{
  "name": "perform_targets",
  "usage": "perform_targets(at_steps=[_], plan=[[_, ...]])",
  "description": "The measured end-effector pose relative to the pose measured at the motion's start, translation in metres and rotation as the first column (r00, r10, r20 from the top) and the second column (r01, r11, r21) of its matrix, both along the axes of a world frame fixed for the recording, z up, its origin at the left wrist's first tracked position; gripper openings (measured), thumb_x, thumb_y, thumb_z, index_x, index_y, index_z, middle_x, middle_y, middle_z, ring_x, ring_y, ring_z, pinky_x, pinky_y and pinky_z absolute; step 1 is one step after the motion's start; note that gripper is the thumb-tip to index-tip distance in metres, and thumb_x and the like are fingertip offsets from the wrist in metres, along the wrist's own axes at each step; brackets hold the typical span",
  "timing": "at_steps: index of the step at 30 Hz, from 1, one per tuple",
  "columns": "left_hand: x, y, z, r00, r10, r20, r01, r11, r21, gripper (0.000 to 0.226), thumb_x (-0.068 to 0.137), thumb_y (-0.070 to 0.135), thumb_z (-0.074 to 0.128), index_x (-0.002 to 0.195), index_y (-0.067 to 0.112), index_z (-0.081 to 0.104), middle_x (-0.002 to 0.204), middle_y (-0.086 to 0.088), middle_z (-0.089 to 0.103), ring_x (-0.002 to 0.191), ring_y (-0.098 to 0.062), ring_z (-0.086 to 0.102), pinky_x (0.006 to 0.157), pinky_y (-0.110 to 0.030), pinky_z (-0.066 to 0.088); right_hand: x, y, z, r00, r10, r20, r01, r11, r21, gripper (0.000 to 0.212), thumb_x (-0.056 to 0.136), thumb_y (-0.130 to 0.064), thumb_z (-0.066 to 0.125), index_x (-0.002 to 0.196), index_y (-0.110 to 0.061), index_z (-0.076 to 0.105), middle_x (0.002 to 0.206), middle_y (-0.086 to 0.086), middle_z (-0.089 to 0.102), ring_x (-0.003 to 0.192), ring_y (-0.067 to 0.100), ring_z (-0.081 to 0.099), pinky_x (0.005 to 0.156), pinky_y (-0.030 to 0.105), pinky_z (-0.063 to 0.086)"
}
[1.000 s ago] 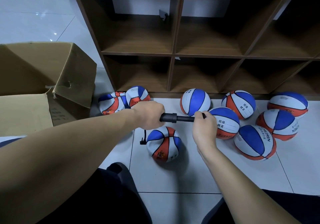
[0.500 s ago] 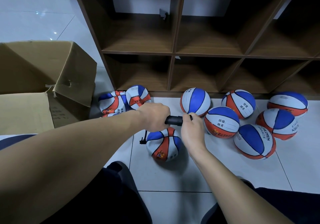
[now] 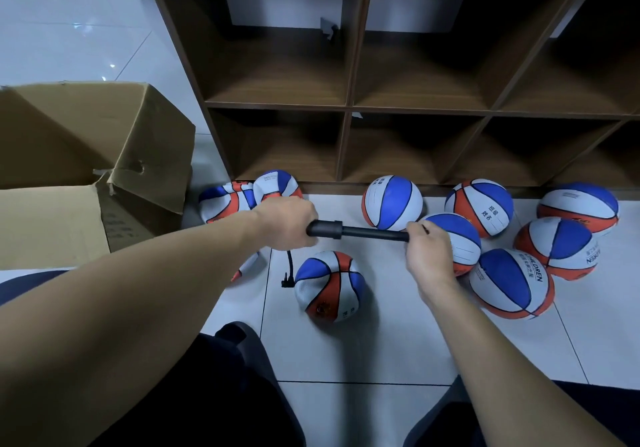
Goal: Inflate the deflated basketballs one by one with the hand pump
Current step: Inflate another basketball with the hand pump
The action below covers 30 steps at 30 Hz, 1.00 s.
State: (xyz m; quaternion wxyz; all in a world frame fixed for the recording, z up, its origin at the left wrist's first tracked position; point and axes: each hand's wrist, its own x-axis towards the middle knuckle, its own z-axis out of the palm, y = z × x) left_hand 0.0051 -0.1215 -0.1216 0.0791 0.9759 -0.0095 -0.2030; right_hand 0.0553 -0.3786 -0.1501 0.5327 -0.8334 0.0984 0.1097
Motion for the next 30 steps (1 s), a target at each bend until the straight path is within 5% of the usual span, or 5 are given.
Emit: perform_targets(at_steps=[11, 30], plan=[[-0.001, -0.022, 0.0, 0.994, 0.003, 0.112, 0.001, 0.999, -0.038, 0.03, 0.101, 0.044, 0.061, 0.075, 0.029, 0.057, 0.071, 0.004, 0.064, 0.067, -0.018, 0.063, 0.056, -0.032, 0.046, -0.015, 0.018, 0.014, 0.978, -0.112, 0.173, 0.111, 0.994, 0.019, 0.031, 0.098, -0.013, 0.049, 0.069, -0.013, 0.038, 0.066, 0.003, 0.039, 0.064, 0.022, 0.034, 0.06, 0.04, 0.031], [0.001, -0.045, 0.0, 0.986, -0.107, 0.126, 0.107, 0.994, 0.006, 0.024, 0.102, 0.044, 0.063, 0.082, 0.031, 0.058, 0.072, 0.006, 0.062, 0.063, -0.014, 0.058, 0.055, -0.029, 0.04, -0.044, 0.045, 0.003, 0.994, 0.038, 0.103, -0.038, 0.999, -0.003, 0.031, 0.107, -0.024, 0.048, 0.08, -0.008, 0.049, 0.073, 0.004, 0.048, 0.068, 0.02, 0.045, 0.063, 0.038, 0.04]])
